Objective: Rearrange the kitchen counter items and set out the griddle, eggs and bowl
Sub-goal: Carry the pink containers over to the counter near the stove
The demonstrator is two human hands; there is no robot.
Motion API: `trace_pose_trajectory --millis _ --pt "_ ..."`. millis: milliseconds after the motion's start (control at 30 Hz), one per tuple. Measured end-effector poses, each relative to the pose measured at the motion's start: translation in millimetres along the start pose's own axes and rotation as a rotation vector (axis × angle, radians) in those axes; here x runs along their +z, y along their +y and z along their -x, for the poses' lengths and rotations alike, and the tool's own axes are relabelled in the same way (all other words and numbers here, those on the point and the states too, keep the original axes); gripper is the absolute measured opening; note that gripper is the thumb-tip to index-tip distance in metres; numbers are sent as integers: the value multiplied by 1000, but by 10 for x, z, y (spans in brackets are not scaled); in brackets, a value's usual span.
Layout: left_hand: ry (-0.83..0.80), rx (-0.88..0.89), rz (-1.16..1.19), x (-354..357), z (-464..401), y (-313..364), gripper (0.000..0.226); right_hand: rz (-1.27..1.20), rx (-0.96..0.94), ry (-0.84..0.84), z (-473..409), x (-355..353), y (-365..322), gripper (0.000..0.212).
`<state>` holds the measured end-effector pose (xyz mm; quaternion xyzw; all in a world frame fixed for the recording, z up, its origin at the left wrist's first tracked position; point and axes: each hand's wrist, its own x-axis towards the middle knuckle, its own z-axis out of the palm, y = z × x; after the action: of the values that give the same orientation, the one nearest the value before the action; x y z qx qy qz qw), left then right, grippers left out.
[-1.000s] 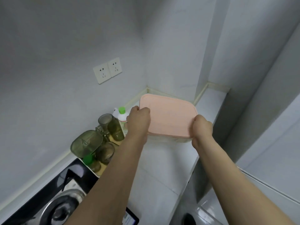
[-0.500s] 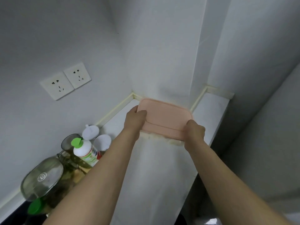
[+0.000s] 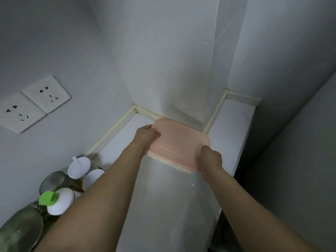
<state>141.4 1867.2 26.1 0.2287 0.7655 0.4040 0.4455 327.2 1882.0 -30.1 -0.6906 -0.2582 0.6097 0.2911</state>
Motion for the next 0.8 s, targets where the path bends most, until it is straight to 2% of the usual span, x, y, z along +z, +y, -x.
trace_pose_trajectory --millis 367,633,800 --pt "-33 -65 -76 6 -696 -161 53 69 19 -3 -341 207 11 42" --pt "-52 -62 -93 31 -897 -174 53 87 47 8 -455 280 142 28" --pt "-45 -54 -75 34 -1009 -219 52 109 29 24 -534 323 147 30"
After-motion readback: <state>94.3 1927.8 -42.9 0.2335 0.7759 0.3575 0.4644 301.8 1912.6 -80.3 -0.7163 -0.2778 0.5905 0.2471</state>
